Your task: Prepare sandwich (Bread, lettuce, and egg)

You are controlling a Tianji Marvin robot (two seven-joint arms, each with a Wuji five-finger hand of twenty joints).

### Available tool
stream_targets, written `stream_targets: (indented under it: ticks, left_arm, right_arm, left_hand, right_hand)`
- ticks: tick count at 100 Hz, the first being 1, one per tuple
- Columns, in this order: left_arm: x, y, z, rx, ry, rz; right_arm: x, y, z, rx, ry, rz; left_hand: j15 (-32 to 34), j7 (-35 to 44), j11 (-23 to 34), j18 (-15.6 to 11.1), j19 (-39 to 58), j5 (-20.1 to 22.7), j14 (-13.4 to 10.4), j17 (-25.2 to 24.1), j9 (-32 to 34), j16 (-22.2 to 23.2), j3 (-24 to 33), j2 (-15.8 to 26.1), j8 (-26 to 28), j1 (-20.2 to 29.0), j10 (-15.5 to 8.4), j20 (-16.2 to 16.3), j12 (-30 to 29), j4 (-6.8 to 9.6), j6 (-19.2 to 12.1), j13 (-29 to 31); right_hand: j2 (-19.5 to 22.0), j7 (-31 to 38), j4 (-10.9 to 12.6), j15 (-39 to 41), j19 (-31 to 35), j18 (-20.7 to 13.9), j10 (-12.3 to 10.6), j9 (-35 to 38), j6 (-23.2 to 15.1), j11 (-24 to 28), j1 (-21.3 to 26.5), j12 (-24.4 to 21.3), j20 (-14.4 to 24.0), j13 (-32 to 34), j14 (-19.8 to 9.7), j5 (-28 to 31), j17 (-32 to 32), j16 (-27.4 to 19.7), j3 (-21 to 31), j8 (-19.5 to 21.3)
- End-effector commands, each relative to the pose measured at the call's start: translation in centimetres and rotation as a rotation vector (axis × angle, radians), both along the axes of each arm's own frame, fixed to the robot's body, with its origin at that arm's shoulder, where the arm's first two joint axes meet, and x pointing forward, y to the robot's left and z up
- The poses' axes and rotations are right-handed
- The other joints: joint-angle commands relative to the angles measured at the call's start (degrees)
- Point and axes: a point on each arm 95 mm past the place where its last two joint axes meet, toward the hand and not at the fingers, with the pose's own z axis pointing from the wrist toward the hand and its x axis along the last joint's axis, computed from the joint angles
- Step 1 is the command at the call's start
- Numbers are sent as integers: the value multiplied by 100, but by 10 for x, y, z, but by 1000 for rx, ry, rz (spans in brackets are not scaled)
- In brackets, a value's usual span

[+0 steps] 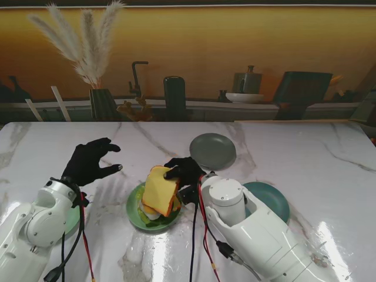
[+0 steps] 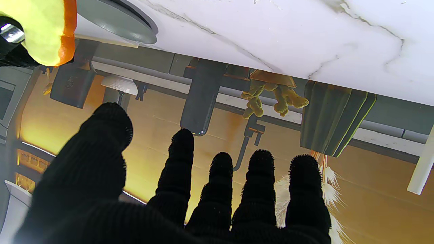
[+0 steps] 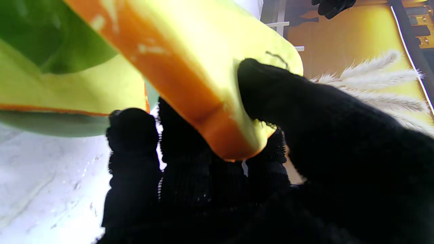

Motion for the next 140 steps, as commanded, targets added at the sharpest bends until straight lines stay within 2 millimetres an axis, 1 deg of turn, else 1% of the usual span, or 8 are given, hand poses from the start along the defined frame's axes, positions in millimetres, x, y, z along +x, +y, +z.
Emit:
stream_targets:
  ticks: [1,24,48,79,87,106,128,140]
  left_arm:
    - [0,2,3,-2,-9,12]
    - [0,4,4,4,-13,18]
    - [0,5,4,6,-14,22]
    - [0,4,3,6,-5,21]
    - [0,4,3,4,-3,20]
    - [1,3,1,1,-1,17]
    - [1,3,1,-2,-1,17]
    - [1,3,1,-3,-3,12]
  right_arm:
    - [-4,20,7,47,-5,24]
    - [-2,35,6,90,22,31]
    - [-4,39,12,135,29,13]
    - [-1,36,-6,89,99,0]
    - [0,36,-10,84,113,11]
    - [-1,33,-20,56,136,16]
    - [-2,30,-28,32,143,12]
    - [-1,29,-28,20,113,19]
  left_hand:
    - [41,-30,-7,20,51,63,66,-9,78,33,-58,204,27,195,28,47,85,-443,17,16]
    - [43,-30,-8,21,50,66,66,-12,82,35,-62,213,29,202,29,48,86,-441,19,17]
    - [39,-35,-5,10,50,65,62,-11,82,33,-71,227,29,204,27,50,87,-441,25,10]
    - [36,-37,-18,9,44,80,68,-18,76,32,-80,244,29,217,34,50,80,-440,34,1]
    - [31,-40,-19,3,38,76,65,-26,71,30,-83,252,28,216,31,48,80,-439,28,-12]
    - [32,-36,-20,0,34,80,67,-26,62,29,-83,262,31,226,31,46,80,-434,27,-16]
    - [33,-37,-13,-13,29,70,53,-32,48,29,-79,293,31,239,36,42,83,-429,31,-26]
    - [37,-32,-9,-12,29,71,55,-26,59,30,-77,301,33,242,34,39,83,-423,22,-29]
  right_hand:
    - [344,248,31,-128,7,1,-64,0,-70,50,268,-85,97,-36,-166,85,16,-86,414,4]
    - [381,233,-46,-183,-34,-21,-75,-47,-83,28,288,-106,72,-74,-174,49,-20,-130,372,-9]
    - [404,217,-125,-250,-89,-51,-89,-79,-82,15,318,-140,29,-110,-172,21,-56,-179,333,-28]
    - [418,170,-284,-366,-151,0,-50,-177,-9,-23,394,-242,-21,-240,-66,-31,-218,-285,257,-103]
    - [526,135,-483,-458,-235,-30,-77,-318,32,-30,480,-295,-96,-401,-23,-138,-389,-364,132,-126]
    - [576,94,-603,-455,-220,7,-56,-438,93,-13,511,-345,-119,-566,45,-224,-568,-381,71,-140]
    - [624,-69,-657,-548,-269,-17,-18,-804,223,-74,489,-431,-193,-951,163,-524,-908,-465,-33,-210]
    - [632,-536,-519,-755,-415,-105,-29,-1305,248,-155,419,-532,-375,-1484,233,-791,-1473,-518,-136,-118]
